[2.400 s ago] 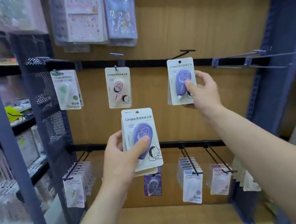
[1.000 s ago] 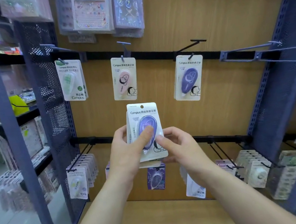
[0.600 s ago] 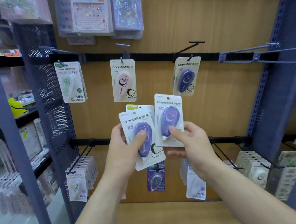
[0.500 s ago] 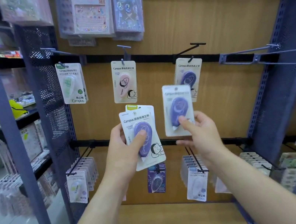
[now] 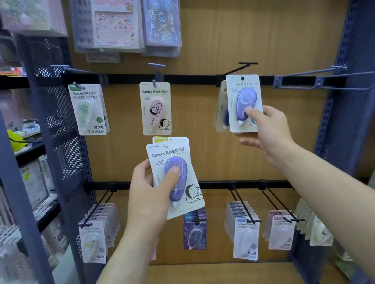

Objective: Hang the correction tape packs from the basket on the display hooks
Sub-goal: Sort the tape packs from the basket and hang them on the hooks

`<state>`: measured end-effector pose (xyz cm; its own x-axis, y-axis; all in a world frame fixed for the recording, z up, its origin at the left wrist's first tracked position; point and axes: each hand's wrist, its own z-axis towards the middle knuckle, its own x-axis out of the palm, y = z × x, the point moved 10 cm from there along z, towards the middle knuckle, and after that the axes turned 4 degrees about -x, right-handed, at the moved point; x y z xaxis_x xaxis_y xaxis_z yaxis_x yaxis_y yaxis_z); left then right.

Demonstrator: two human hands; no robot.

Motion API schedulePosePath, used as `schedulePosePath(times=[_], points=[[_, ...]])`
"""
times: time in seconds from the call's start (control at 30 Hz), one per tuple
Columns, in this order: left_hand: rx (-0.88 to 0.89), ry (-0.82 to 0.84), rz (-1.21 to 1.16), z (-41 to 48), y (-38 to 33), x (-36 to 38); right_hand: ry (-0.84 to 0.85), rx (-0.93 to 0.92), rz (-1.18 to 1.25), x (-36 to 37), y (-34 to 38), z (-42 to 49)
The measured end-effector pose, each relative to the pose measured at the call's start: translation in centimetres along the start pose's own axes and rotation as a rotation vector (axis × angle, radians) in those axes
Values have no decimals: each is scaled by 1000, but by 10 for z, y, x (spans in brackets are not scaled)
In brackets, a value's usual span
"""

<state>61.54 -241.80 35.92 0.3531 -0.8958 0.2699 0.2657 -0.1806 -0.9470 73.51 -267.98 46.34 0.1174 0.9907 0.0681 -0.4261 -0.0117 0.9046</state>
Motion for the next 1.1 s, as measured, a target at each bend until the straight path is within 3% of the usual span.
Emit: schedulePosePath(times=[0.27,0.37,0.47,0.53,0.67,0.73,0.93,1.1], points=[[-9,13,-9,-1,4,0,14,67,-71,8,-12,11],[-3,5,-2,-1,4,0,-30,92,-422,-2,-24,13],[9,8,4,-4,2,0,-85,-25,-680,-11,-29,-7],[21,19,10,-5,0,1,54,-79,-541,4,-37,-32],[35,26,19,-5,2,4,481,51,-220,62,-53,-97],[35,22,13,-5,4,5,552,65,-154,77,-54,-114],[62,-2,27,-4,1,4,443,118,2,72,-54,-111],[40,-17,55,0,-3,-5,185,57,50,25,-33,-63]])
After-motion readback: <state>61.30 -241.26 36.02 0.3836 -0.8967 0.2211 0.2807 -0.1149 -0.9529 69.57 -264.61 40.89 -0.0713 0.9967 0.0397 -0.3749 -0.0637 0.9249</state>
